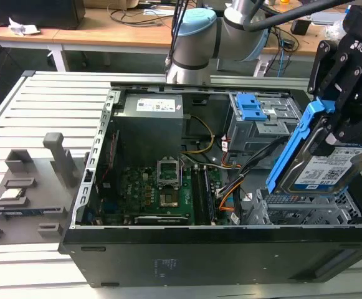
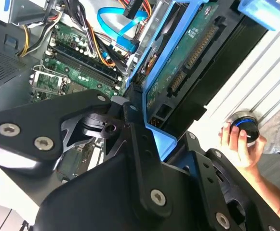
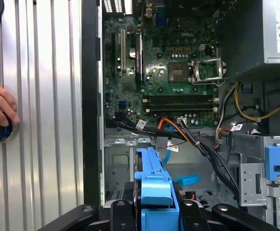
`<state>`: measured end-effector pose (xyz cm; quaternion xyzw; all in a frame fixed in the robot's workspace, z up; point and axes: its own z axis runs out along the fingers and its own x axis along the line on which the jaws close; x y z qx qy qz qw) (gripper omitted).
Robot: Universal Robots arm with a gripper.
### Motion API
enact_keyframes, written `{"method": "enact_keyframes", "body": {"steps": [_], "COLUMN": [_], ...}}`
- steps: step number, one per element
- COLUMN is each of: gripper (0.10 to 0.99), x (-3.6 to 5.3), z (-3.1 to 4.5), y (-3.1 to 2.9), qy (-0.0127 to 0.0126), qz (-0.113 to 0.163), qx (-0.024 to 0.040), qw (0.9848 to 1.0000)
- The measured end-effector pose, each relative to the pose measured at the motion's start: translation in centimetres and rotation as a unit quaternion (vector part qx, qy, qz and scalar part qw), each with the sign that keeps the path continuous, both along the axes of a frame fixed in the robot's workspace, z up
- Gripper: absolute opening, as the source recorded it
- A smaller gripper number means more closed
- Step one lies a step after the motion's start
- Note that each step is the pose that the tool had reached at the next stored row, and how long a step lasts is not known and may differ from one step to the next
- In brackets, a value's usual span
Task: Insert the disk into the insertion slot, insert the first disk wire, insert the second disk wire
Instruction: 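Insert the disk into the insertion slot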
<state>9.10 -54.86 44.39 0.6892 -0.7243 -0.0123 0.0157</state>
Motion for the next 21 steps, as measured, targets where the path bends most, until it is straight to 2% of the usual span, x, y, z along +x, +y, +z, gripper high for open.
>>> {"method": "enact_keyframes", "body": {"steps": [4, 11, 21], "gripper": [0.369, 0.369, 0.369], "x": [-0.02, -0.1, -0.1], "z": [-0.86, -1.59, -4.03], "y": [-0.01, -0.02, -0.02], "qy": [0.0, 0.0, 0.0], "qz": [-0.002, -0.002, -0.002], "qx": [-0.0003, -0.0003, -0.0003], "qw": [1.0, 1.0, 1.0]}}
